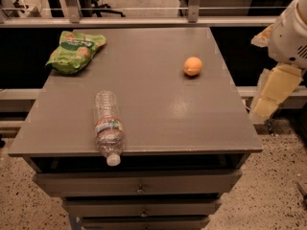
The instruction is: Move orange near green rice chip bag
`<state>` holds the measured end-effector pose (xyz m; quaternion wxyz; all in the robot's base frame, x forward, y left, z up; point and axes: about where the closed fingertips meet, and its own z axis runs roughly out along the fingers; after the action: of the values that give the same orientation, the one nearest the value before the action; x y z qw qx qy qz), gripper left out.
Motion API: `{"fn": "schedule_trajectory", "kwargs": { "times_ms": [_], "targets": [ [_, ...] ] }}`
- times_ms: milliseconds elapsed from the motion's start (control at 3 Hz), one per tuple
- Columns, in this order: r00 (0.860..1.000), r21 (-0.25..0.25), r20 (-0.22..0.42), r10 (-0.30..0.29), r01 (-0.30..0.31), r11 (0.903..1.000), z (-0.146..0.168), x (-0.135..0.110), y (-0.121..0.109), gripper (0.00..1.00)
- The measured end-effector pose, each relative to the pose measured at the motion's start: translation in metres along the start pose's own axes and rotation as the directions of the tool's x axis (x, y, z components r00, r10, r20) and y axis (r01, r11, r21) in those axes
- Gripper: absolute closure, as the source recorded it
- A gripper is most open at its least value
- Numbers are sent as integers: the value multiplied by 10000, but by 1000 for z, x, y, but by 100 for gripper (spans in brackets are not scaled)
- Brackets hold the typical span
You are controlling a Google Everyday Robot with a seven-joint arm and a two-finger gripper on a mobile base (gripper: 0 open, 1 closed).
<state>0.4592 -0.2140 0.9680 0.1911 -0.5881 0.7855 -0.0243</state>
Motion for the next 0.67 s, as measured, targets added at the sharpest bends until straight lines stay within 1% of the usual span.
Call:
{"fn": "schedule_trajectory", "kwargs": {
  "times_ms": [333, 667],
  "targets": [
    [9909, 299, 1246, 512, -554, 9980, 35, -19, -38, 0],
    [9617, 422, 2544, 1023, -1167, 9923, 69, -44, -79, 0]
  ]
}}
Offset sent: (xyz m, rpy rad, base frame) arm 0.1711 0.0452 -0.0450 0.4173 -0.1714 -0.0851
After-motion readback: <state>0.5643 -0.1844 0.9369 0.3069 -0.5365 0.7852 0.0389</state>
